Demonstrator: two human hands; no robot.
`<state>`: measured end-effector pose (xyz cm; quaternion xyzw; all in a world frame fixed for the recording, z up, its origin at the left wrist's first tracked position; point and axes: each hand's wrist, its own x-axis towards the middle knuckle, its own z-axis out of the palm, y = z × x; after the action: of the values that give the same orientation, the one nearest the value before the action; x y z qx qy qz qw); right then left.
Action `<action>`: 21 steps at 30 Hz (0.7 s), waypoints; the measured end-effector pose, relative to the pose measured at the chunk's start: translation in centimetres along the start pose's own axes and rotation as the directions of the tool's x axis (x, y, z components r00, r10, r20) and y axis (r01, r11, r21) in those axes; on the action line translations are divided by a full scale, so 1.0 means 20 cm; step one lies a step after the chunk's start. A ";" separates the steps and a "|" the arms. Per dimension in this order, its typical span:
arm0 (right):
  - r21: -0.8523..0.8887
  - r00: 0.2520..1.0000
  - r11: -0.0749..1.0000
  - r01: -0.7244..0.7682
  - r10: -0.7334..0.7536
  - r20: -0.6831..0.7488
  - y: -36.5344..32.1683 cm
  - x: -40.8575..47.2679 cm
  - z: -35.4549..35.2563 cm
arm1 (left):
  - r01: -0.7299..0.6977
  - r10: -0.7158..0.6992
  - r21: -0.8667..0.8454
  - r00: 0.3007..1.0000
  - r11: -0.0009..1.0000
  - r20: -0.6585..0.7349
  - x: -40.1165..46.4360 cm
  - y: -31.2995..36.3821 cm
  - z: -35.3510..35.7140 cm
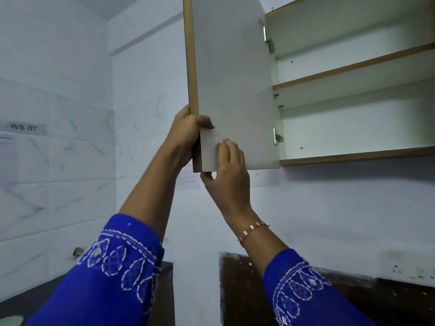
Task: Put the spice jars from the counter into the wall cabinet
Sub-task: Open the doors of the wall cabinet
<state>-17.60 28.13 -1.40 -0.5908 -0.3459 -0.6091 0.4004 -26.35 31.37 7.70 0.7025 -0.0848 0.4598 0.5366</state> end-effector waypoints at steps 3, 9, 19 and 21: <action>-0.072 0.999 0.997 0.012 -0.015 -0.035 -0.04 -0.01 0.10 | -0.008 0.008 -0.017 1.000 1.000 0.010 0.04 -0.05 -0.09; -0.122 0.996 0.992 0.017 -0.028 -0.086 -0.01 -0.02 0.13 | -0.072 0.072 0.013 0.997 0.997 -0.031 0.05 -0.07 -0.07; -0.105 0.967 0.984 0.142 -0.116 0.227 0.14 -0.05 -0.14 | -0.278 0.516 0.640 0.828 0.717 -0.219 -0.10 -0.09 0.12; -0.190 0.952 0.965 0.179 -0.120 0.283 0.22 -0.04 -0.24 | -0.265 0.612 0.772 0.766 0.578 -0.196 -0.16 -0.07 0.21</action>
<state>-15.79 21.88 -2.77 -0.6795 -0.3736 -0.5856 0.2365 -25.00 27.31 4.46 0.6819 0.0454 0.7238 0.0946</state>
